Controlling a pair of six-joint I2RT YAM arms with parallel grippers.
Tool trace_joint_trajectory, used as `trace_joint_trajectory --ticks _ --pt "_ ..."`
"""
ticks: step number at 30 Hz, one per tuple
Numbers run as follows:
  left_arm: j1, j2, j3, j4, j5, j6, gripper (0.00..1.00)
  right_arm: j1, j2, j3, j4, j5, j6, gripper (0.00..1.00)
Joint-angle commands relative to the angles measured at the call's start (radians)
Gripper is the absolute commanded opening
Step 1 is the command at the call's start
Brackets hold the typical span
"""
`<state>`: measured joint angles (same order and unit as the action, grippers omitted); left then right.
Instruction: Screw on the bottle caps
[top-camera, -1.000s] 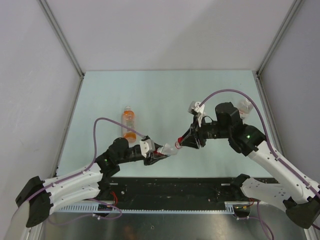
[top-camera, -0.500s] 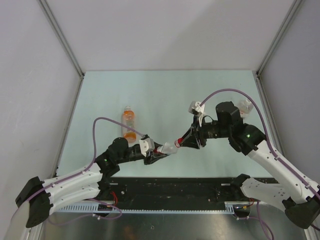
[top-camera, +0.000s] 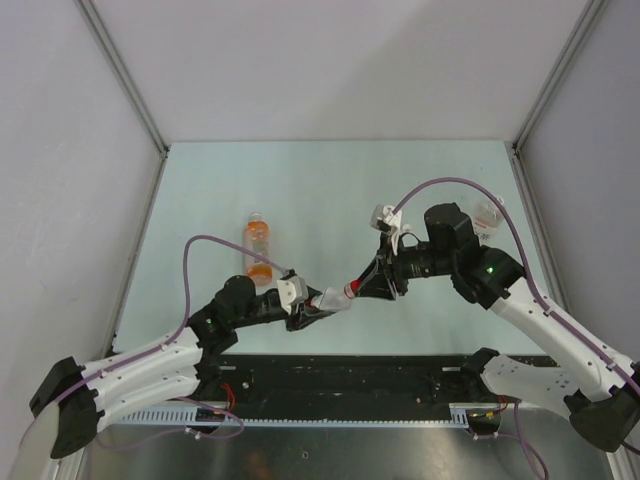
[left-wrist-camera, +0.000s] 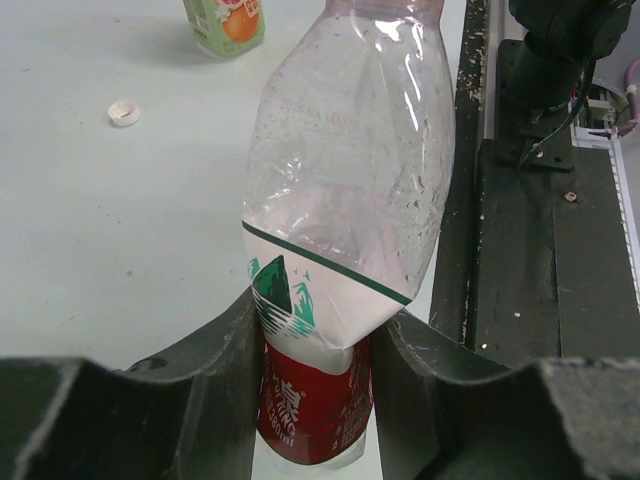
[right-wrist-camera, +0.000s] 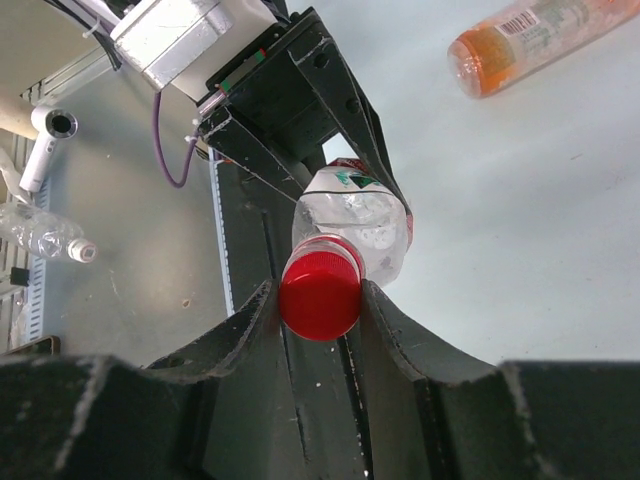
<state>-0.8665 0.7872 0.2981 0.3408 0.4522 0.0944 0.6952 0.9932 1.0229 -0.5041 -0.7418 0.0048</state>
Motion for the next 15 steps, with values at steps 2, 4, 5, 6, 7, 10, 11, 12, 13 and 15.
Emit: trace_joint_trajectory --ticks 2,4,5,6,7,10,11,12,13,15 --pt "-0.001 0.016 0.071 0.07 0.05 -0.02 0.0 0.019 0.006 0.003 0.02 -0.001 0.018 0.26" --pt "-0.001 0.027 0.079 0.066 0.061 -0.02 0.0 0.021 0.006 0.003 0.019 0.004 0.017 0.27" --pt "-0.001 0.032 0.083 0.063 0.064 -0.019 0.0 0.022 0.007 0.003 0.016 0.006 0.017 0.27" --pt "-0.001 0.034 0.087 0.06 0.064 -0.019 0.0 0.022 0.008 0.003 0.014 0.008 0.017 0.27" --pt "-0.001 0.038 0.091 0.056 0.059 -0.023 0.0 0.024 0.009 0.003 0.012 0.008 0.014 0.27" --pt "-0.001 0.048 0.105 0.043 0.047 -0.037 0.0 0.03 0.01 0.002 0.003 0.016 0.007 0.27" --pt "-0.001 0.051 0.111 0.038 0.047 -0.043 0.0 0.035 0.01 0.002 -0.002 0.025 0.003 0.27" --pt "-0.001 0.055 0.115 0.032 0.044 -0.049 0.0 0.039 0.01 0.003 -0.008 0.039 0.001 0.27" --pt "-0.001 0.058 0.119 0.027 0.037 -0.057 0.0 0.045 0.01 0.002 -0.014 0.054 -0.001 0.27" --pt "-0.001 0.06 0.126 0.017 0.016 -0.077 0.0 0.059 0.009 0.003 -0.025 0.08 -0.014 0.27"
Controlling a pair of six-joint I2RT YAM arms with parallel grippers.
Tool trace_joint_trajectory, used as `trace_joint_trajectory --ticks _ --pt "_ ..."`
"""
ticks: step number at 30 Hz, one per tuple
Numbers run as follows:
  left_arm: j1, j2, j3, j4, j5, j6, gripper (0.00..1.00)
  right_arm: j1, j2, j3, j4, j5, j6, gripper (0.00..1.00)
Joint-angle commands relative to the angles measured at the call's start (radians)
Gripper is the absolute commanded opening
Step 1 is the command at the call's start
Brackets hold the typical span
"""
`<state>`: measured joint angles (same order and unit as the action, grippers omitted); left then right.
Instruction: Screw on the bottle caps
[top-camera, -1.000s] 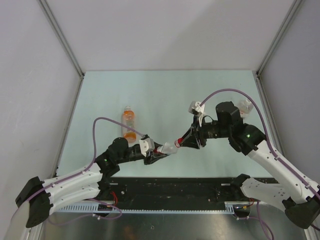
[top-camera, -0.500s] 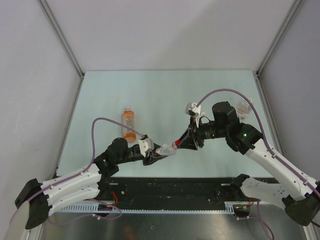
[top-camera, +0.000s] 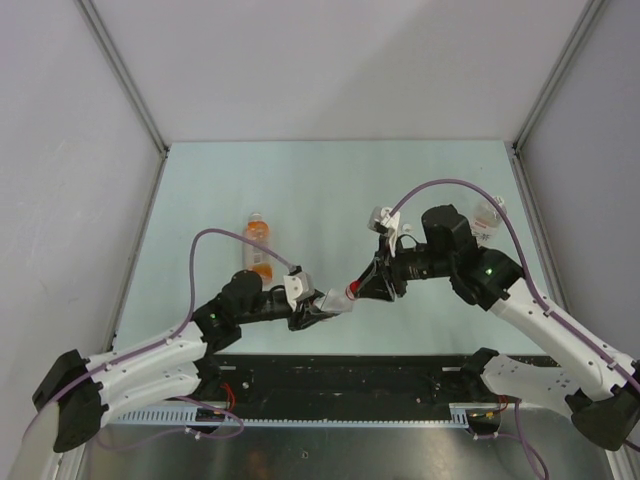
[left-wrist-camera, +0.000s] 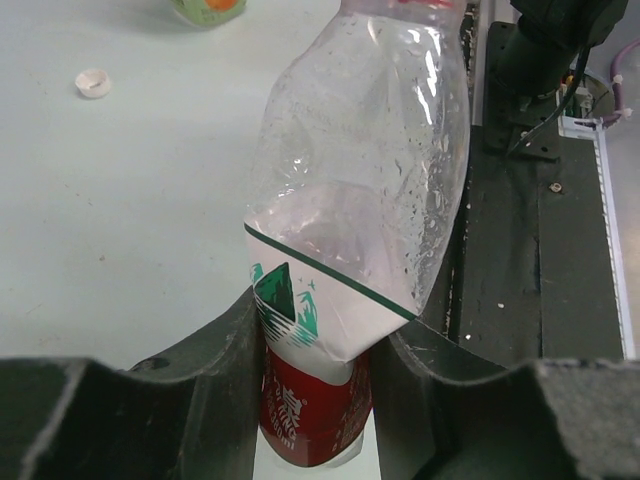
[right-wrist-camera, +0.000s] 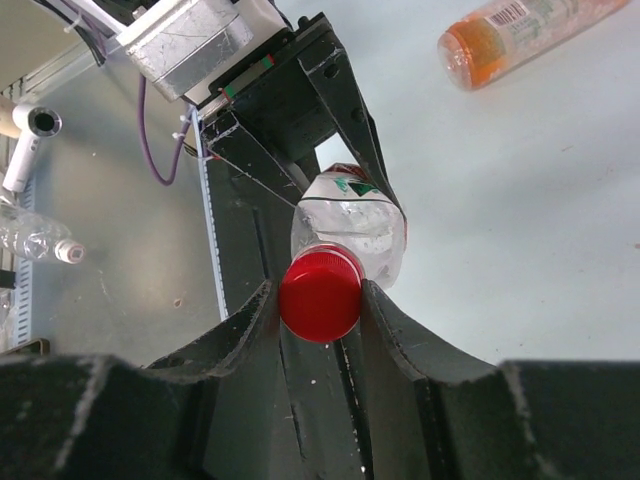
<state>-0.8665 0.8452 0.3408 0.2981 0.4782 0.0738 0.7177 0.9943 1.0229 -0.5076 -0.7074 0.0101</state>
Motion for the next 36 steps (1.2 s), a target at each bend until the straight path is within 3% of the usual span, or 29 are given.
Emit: trace_joint_trajectory --ticks 1,11,22,28,36 --pt "-0.001 0.004 0.085 0.059 -0.018 -0.06 0.0 0.043 0.008 0.003 -0.026 0.053 -0.028 0.27" --pt "0.0 -0.044 0.096 0.06 -0.048 -0.159 0.0 0.08 0.008 0.003 -0.043 0.085 -0.036 0.28" --pt "-0.001 -0.11 0.06 0.094 0.064 -0.079 0.0 0.075 0.028 0.002 -0.027 0.069 -0.015 0.29" --pt "0.0 -0.087 0.107 0.096 -0.048 -0.1 0.0 0.085 0.048 0.002 -0.037 0.066 -0.017 0.27" --pt "0.0 -0.081 0.136 0.098 -0.077 0.006 0.0 0.102 0.098 0.003 -0.02 0.177 0.179 0.27"
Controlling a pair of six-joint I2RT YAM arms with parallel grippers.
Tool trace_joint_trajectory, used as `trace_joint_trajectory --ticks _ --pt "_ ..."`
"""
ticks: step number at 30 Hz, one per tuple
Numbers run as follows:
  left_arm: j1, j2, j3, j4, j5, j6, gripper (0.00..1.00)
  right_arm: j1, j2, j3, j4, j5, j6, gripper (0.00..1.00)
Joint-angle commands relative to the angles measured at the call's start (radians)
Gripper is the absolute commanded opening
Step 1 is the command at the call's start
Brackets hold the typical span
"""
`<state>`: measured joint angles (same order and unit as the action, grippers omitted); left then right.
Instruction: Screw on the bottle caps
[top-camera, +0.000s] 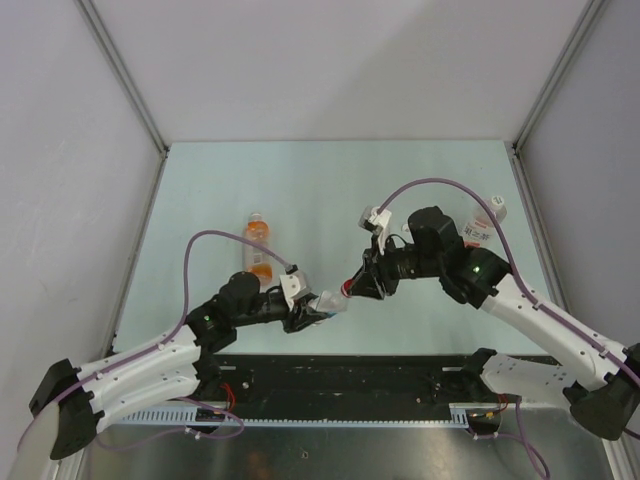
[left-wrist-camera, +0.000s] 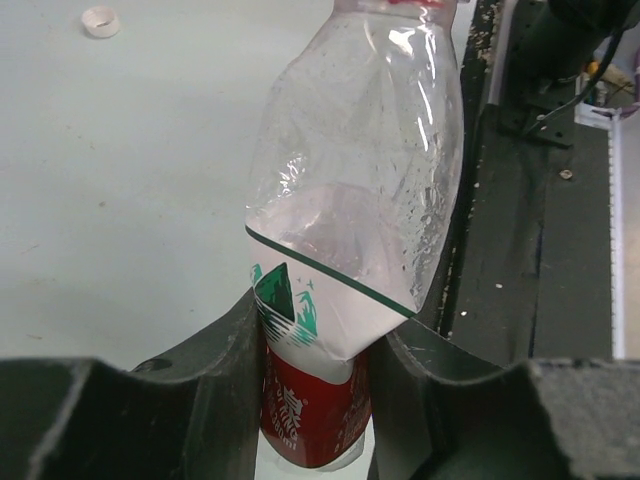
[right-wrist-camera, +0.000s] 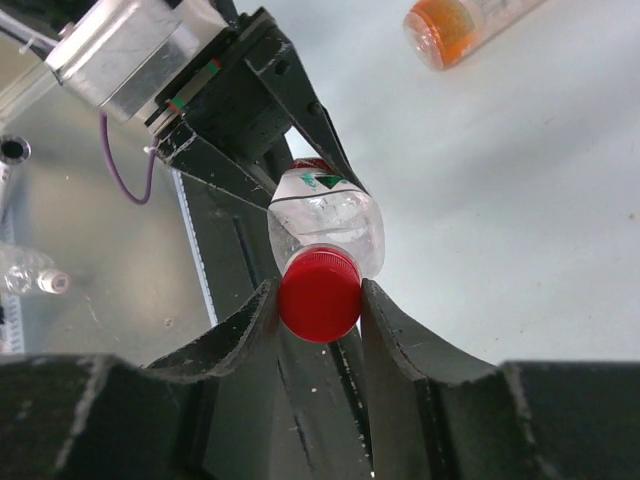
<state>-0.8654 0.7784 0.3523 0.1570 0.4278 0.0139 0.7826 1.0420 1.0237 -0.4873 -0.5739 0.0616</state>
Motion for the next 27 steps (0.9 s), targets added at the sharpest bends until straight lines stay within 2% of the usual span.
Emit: trace_joint_trajectory --ticks 1,11,16,18,24,27 --pt "-0.001 -0.008 0.129 0.241 -0.032 0.078 0.0 0.037 0.056 0.002 -0.041 0.055 0.152 0.27" --pt "-0.002 0.073 0.171 0.33 -0.128 0.065 0.0 0.051 0.09 0.002 -0.006 0.211 0.409 0.27" --pt "-0.003 0.094 0.168 0.352 -0.169 0.082 0.0 0.033 0.099 0.002 -0.015 0.289 0.533 0.35" --pt "-0.003 0.108 0.157 0.358 -0.169 0.095 0.0 0.027 0.103 0.002 -0.008 0.297 0.543 0.4" --pt "-0.004 0.139 0.109 0.378 -0.152 0.1 0.0 0.013 0.111 0.004 0.038 0.249 0.547 0.43" --pt "-0.003 0.146 0.1 0.388 -0.169 0.09 0.0 0.01 0.117 0.01 0.037 0.246 0.544 0.49"
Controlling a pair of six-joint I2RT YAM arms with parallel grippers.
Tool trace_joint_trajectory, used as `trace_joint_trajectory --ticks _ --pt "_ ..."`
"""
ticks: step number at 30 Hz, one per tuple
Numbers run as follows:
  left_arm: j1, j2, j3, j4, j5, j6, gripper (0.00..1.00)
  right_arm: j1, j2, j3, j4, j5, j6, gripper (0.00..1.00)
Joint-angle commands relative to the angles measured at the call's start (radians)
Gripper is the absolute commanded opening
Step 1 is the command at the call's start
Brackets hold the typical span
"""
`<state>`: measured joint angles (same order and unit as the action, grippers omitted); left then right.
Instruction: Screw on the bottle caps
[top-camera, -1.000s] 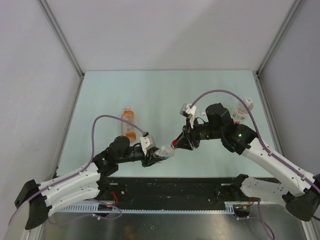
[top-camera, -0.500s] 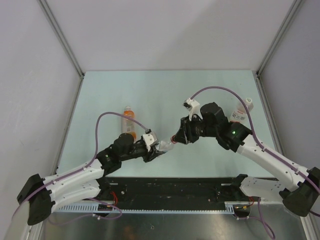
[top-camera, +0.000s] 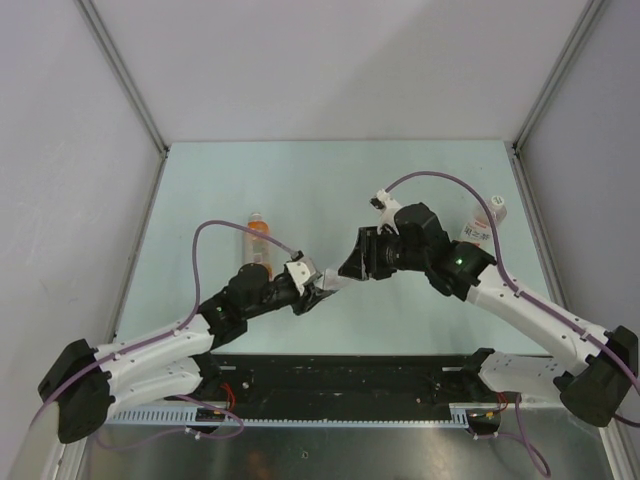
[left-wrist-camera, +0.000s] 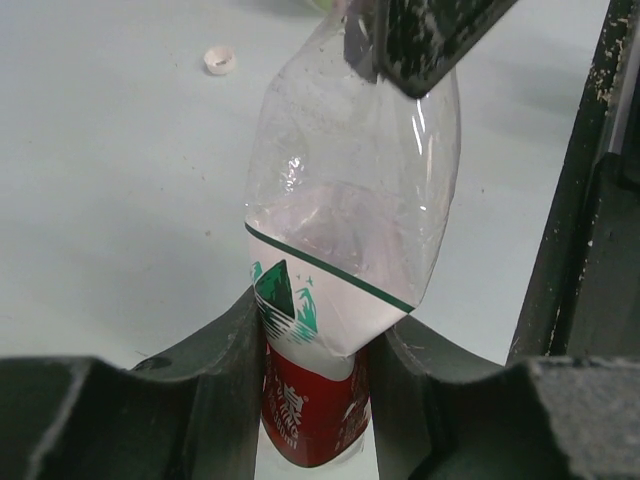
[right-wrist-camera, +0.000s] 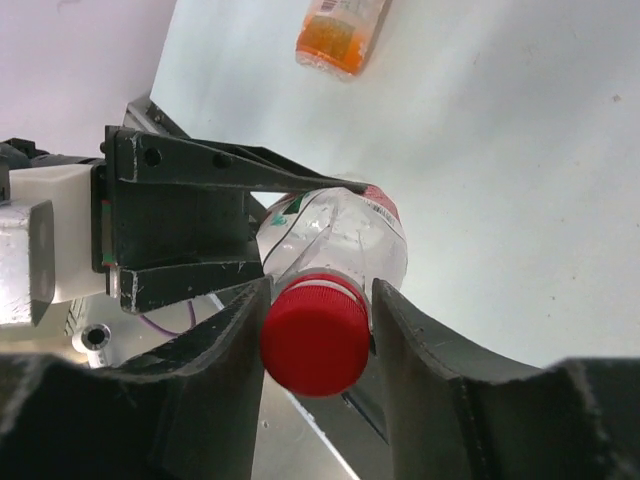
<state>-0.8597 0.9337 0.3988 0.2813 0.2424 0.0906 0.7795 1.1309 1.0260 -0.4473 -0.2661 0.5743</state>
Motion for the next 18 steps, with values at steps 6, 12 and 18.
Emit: trace_joint_trajectory --ticks 6,12,18 --pt "-0.009 -0.005 0.031 0.266 -0.007 0.002 0.0 0.005 0.015 0.018 0.025 -0.097 -0.018 0.61" --pt "-0.009 0.027 0.013 0.266 -0.037 -0.037 0.0 0.003 -0.043 0.028 0.087 -0.134 -0.091 0.94" --pt "-0.008 0.046 0.002 0.266 -0.057 -0.06 0.0 -0.002 -0.111 0.027 0.103 -0.138 -0.18 0.99"
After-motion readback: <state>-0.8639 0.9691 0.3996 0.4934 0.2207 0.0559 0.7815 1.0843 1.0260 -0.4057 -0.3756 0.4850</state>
